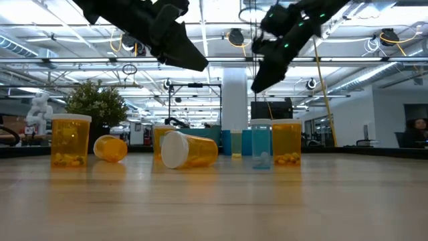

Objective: Pick and place medicine bottles into bin by pill shape (circle, oval)
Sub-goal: Put the yellow tablet bottle into the blue bin

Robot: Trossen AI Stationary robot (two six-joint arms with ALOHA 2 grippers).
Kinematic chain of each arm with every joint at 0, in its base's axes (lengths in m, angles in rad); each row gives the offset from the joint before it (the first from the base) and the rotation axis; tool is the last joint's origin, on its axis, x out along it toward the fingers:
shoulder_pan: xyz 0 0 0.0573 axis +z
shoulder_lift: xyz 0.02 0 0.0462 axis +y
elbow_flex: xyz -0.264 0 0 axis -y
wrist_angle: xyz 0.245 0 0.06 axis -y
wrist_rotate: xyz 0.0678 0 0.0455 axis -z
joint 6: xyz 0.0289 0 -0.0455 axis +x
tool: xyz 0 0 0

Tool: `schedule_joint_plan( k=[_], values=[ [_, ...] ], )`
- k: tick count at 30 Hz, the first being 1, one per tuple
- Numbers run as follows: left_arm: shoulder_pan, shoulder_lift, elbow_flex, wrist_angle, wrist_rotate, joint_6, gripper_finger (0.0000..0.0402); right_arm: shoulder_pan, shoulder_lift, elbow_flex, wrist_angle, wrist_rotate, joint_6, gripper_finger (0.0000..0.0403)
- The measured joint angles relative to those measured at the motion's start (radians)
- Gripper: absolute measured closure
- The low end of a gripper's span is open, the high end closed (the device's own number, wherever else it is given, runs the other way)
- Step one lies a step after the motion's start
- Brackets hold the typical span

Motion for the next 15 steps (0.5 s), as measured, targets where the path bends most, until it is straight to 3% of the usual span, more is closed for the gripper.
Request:
schedule_joint_plan(
  k=[4,9,15],
  values=[
    [0.0,0.0,0.0,-0.012,-0.014,-0.008,0.016,0.095,-0.162,-0.182,0.093,0.039,0.061,0.0188],
    [0.0,0.021,0.0,-0.011,-0.132,-0.042,0.016,0.209,-0.33,-0.404,0.254,0.057,0.111,0.0188],
    [0.0,0.088,0.0,0.04,-0.135,-0.034,0.016,0.285,-0.452,-0.583,0.373,0.056,0.108,0.0188]
  ],
)
